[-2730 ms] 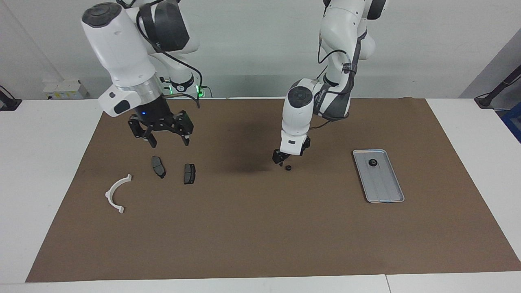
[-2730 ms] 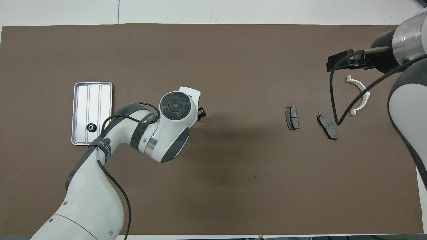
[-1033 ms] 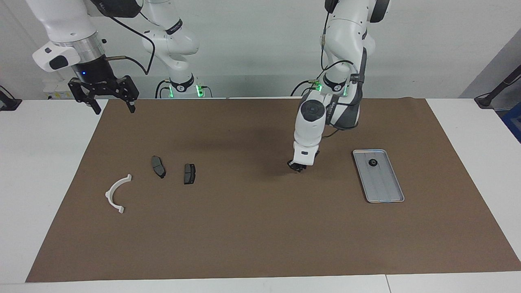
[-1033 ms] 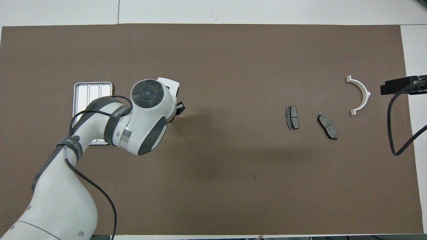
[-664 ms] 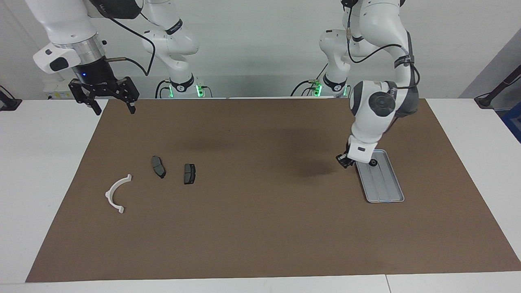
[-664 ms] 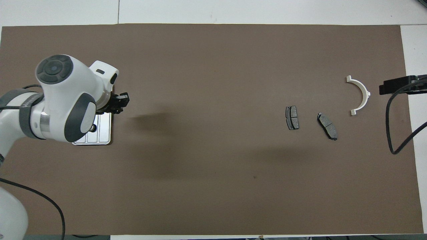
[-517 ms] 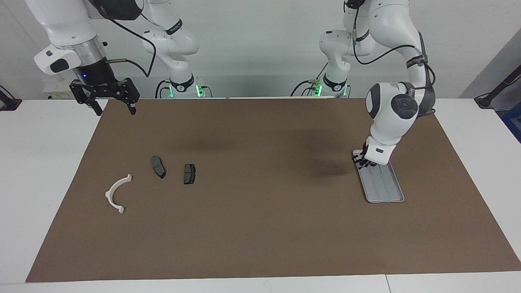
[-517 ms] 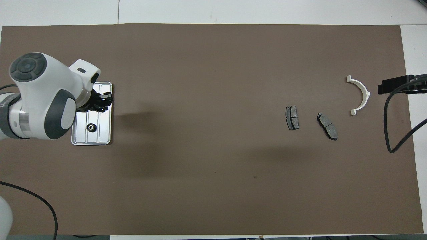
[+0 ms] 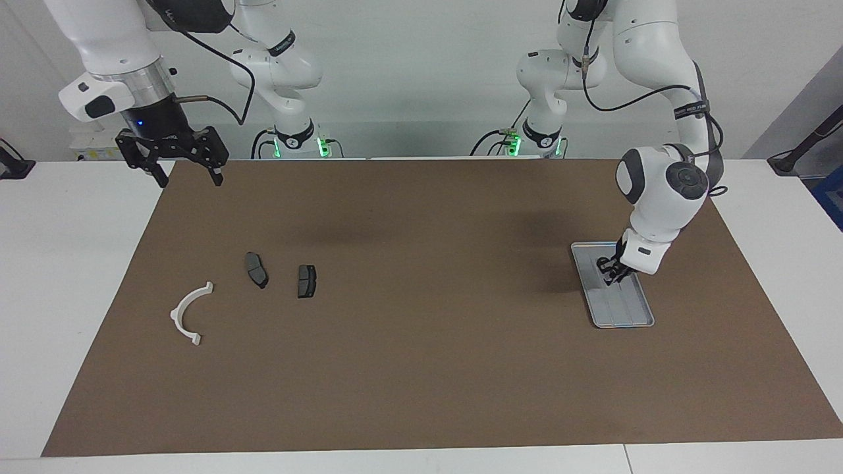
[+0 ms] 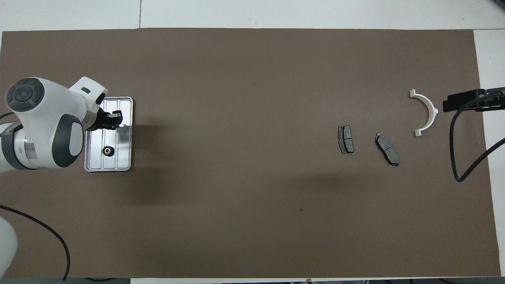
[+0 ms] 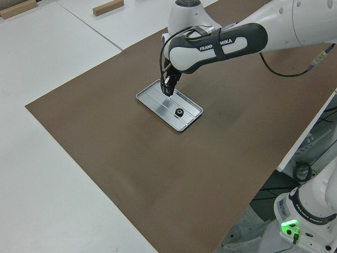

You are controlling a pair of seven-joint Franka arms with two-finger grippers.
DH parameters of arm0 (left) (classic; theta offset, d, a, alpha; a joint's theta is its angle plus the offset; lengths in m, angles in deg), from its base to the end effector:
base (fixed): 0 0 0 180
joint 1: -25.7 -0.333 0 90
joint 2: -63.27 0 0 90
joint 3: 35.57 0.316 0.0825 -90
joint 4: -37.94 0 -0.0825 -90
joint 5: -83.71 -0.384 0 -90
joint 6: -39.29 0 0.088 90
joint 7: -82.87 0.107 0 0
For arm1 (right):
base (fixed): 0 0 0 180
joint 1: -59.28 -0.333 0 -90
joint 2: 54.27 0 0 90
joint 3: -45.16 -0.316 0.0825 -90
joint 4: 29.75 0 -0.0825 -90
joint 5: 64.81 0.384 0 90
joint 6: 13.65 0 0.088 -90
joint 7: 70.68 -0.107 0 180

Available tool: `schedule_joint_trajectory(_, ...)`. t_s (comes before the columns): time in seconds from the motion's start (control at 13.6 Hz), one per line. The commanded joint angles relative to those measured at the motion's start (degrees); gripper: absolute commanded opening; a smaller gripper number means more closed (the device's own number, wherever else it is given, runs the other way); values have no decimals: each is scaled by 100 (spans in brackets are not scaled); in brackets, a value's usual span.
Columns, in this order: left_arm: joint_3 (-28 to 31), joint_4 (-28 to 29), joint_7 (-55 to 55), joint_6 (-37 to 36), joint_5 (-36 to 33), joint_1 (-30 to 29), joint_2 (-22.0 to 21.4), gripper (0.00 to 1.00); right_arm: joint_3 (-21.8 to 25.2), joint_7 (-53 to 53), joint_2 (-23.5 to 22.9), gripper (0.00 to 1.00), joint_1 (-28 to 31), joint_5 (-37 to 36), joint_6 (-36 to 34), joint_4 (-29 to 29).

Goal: Pick bearing gear from pile to tray
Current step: 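Carry the second bearing with the left gripper onto the silver tray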

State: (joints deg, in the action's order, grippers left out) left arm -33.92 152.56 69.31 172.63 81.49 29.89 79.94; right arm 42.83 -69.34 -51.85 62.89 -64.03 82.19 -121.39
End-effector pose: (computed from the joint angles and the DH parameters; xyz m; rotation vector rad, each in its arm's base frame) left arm 0.6038 -0.0267 0.3170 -3.0989 -0.2561 -0.0632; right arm 0.5516 -0.0105 0.6438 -3.1271 -0.0008 -0.1812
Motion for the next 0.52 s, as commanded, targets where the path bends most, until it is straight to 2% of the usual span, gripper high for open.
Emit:
schedule_joint_trajectory(0.0, -41, 70, 178, 202, -69, -164, 38, 4, -92, -64, 30, 100, 105, 19, 76, -73)
schedule_joint_trajectory(0.44, -41, 148, 240, 359, -69, -200, 90, 4, -92, -64, 30, 100, 96, 19, 76, -73)
